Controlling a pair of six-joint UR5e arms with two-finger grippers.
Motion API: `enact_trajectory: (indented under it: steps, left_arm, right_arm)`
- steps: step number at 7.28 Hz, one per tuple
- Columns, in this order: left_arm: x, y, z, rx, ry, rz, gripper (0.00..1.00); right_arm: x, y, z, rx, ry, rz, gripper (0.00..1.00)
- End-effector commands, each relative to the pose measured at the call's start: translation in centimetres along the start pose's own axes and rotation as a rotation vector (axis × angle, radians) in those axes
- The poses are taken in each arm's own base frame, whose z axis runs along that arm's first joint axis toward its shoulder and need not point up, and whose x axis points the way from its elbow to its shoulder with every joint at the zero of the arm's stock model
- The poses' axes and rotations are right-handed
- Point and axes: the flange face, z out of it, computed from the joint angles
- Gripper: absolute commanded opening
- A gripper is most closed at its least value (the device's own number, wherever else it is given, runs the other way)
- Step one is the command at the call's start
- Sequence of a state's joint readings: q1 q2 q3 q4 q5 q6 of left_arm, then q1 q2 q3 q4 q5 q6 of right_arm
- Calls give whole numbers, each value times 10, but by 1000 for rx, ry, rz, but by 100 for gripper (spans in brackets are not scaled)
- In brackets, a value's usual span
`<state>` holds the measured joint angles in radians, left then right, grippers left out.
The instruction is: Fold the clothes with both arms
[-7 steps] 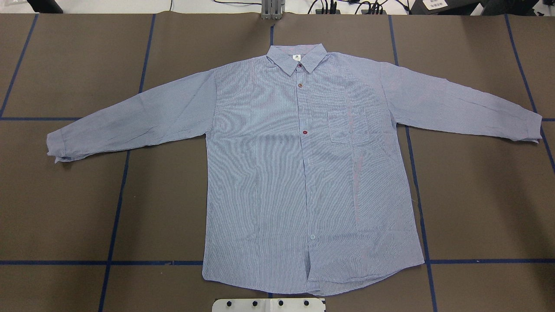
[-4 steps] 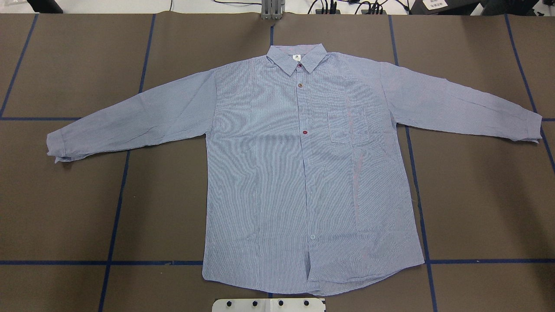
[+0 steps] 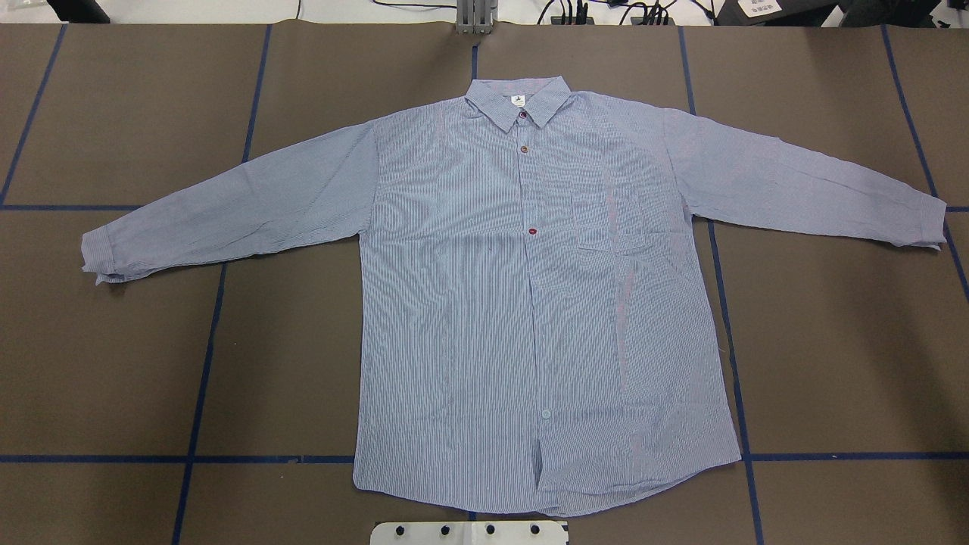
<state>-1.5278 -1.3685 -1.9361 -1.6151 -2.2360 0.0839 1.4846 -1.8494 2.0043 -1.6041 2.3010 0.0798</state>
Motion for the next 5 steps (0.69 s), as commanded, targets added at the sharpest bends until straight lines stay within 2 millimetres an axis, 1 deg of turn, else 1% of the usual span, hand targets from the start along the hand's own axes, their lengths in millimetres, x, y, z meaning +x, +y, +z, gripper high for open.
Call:
enact_trajectory:
  steps: [1,2,3,4,5]
  left_arm:
    - [12,-22,-15,46,11,4,100]
    - [14,-28,-19,79,7,31,100]
    - [13,-31,-19,126,0,66,100]
    - [13,-30,-19,141,-2,73,100]
    - [12,-29,-18,140,-2,72,100]
  right_arm:
    - [22,-3,29,27,-10,-89,100]
    - [21,-5,47,40,-18,-140,100]
    - [20,-7,62,36,-14,-177,100]
    - [17,-15,78,56,-10,-233,100]
    - [18,-47,93,107,-11,-291,98]
